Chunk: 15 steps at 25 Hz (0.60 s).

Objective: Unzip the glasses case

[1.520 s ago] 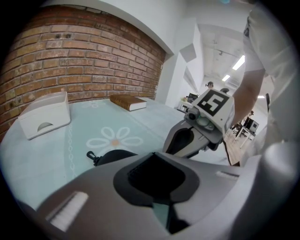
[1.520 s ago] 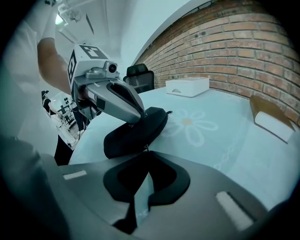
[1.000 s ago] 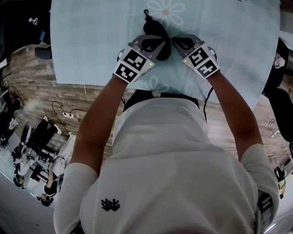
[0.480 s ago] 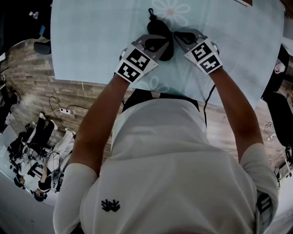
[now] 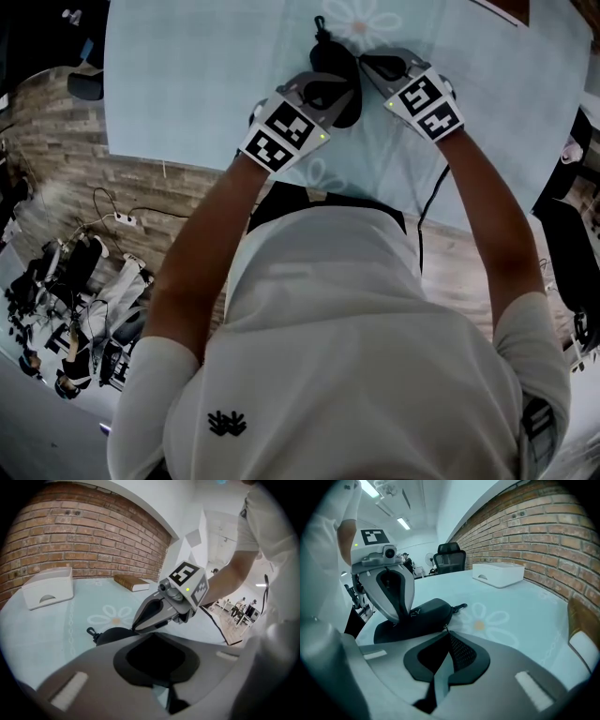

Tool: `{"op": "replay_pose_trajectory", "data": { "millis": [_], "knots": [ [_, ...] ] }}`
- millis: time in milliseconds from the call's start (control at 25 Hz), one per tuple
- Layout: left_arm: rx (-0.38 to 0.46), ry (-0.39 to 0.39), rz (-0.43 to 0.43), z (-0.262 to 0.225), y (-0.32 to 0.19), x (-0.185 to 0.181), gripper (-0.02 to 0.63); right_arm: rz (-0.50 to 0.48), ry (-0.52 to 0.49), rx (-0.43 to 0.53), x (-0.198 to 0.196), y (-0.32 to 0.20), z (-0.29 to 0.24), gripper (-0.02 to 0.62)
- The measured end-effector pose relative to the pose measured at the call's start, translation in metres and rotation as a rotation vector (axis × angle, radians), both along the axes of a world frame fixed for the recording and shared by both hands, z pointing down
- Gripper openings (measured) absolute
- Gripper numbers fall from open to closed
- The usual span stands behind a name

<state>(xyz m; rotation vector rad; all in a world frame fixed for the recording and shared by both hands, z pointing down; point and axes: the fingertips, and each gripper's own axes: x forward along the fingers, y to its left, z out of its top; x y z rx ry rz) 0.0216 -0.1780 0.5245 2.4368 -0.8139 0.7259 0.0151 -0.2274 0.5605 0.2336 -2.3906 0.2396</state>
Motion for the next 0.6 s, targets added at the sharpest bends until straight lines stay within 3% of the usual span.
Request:
{"op": "replay_pose_trajectory", "data": {
  "millis": [600],
  "knots": [
    [-0.004,0.051,-0.036,0.001,0.001,0.003,0.055,-0.213,0.022,0.039,-0.019,-0.017,0.001,-0.002]
  ]
}}
